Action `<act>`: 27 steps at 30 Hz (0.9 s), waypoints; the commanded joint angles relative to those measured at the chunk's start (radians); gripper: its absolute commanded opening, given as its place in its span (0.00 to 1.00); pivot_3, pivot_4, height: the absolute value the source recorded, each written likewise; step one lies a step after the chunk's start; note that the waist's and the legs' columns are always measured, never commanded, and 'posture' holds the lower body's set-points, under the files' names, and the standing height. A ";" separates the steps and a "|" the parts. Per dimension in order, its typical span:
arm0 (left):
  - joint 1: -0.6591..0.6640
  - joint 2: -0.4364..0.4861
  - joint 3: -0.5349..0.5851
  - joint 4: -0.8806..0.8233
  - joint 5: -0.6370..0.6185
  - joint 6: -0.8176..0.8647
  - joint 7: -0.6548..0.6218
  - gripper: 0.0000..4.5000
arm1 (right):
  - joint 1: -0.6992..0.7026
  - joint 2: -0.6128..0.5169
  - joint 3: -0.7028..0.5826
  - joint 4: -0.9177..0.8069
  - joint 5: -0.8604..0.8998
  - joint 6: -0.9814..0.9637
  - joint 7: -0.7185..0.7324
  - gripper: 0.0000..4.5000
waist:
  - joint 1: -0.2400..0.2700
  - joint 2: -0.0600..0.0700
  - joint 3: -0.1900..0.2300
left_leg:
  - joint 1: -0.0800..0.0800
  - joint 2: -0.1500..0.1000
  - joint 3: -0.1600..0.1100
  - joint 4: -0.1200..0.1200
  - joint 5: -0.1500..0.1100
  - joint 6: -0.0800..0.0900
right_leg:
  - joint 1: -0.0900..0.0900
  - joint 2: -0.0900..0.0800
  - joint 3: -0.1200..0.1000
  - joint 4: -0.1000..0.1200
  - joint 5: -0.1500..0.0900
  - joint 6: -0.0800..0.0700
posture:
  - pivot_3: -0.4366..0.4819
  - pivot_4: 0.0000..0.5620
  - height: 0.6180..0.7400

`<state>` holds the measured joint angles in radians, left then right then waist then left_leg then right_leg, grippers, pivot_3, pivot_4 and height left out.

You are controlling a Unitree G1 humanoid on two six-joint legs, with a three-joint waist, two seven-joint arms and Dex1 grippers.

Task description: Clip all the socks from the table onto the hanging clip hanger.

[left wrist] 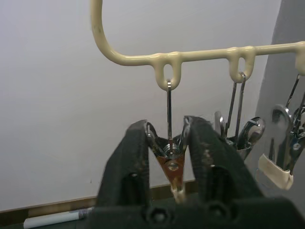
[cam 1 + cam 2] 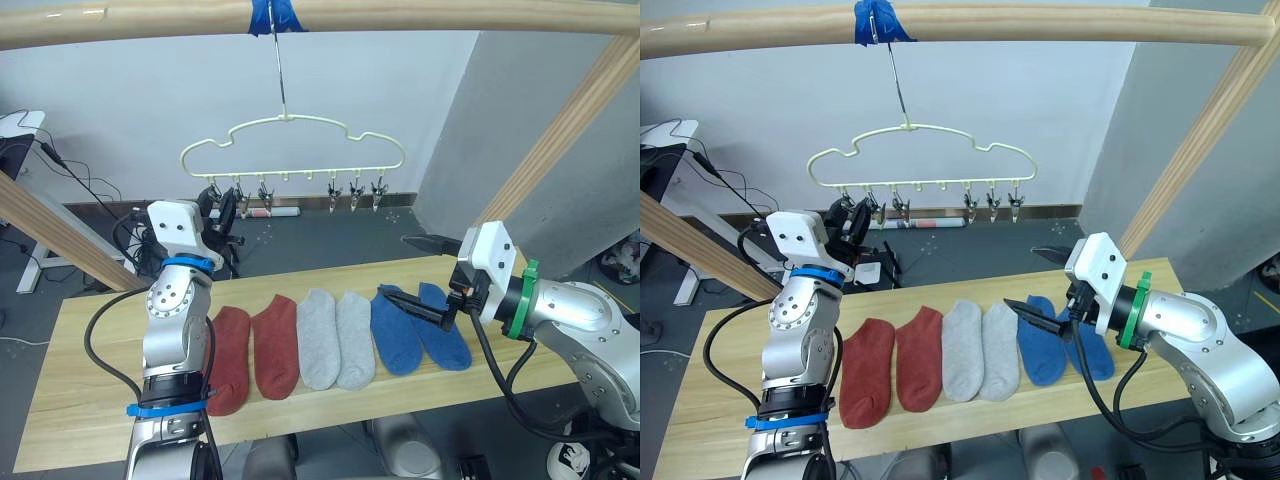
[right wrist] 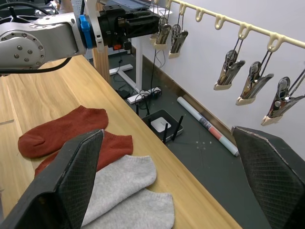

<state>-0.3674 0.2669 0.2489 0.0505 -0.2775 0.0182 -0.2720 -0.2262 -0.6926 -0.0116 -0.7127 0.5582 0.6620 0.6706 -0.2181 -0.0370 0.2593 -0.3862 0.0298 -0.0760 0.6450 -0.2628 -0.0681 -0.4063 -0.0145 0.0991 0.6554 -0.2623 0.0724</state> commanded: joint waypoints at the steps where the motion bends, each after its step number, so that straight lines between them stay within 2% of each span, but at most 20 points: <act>1: -0.004 0.017 0.004 -0.026 0.010 -0.019 0.002 0.10 | 0.010 0.003 0.003 -0.027 -0.002 -0.016 -0.003 1.00 | 0.000 0.000 0.004 | 0.000 0.000 0.000 0.000 0.000 0.000 | 0.000 0.000 0.000 0.000 0.000 0.000 | 0.14 0.50 1.00; 3: 0.002 0.019 0.004 -0.034 0.013 -0.018 0.002 0.05 | 0.021 0.004 0.007 -0.032 -0.004 -0.018 -0.005 1.00 | 0.002 0.000 0.006 | 0.000 0.000 0.000 0.000 0.000 0.000 | 0.000 0.000 0.000 0.000 0.000 0.000 | 0.15 0.50 1.00; 7: 0.009 0.035 -0.002 -0.044 0.023 -0.019 -0.011 0.05 | 0.109 -0.030 0.056 0.010 -0.112 -0.052 -0.016 1.00 | 0.007 0.000 0.009 | 0.000 0.000 0.000 0.000 0.000 0.000 | 0.000 0.000 0.000 0.000 0.000 0.000 | 0.15 0.50 1.00; 15: 0.040 0.082 -0.019 -0.092 0.028 0.002 -0.050 0.05 | 0.192 0.044 0.094 0.280 -0.350 -0.159 -0.173 1.00 | 0.018 -0.001 0.026 | 0.000 0.000 0.001 0.000 0.000 0.000 | 0.000 -0.001 0.000 -0.001 0.000 0.001 | 0.18 0.56 1.00; 24: 0.067 0.105 -0.017 -0.141 0.015 0.054 -0.067 0.05 | 0.134 0.164 0.116 0.645 -0.480 -0.298 -0.239 1.00 | 0.022 0.002 0.048 | 0.000 0.000 0.001 0.000 0.000 0.000 | -0.001 -0.001 0.001 0.000 0.001 0.000 | 0.21 0.60 1.00; 27: 0.070 0.110 -0.015 -0.150 0.013 0.066 -0.071 0.05 | 0.112 0.189 0.115 0.717 -0.500 -0.315 -0.243 1.00 | 0.022 0.005 0.053 | 0.000 0.000 0.001 0.000 0.000 0.000 | -0.001 -0.001 0.001 0.000 0.002 -0.001 | 0.21 0.61 1.00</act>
<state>-0.3114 0.3630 0.2236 -0.0728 -0.2627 0.0763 -0.3406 -0.1103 -0.5068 0.1084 -0.0088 0.0715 0.3745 0.4333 -0.1956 -0.0324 0.3123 -0.3862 0.0297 -0.0753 0.6446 -0.2628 -0.0682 -0.4071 -0.0155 0.1000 0.6555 -0.2608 0.0716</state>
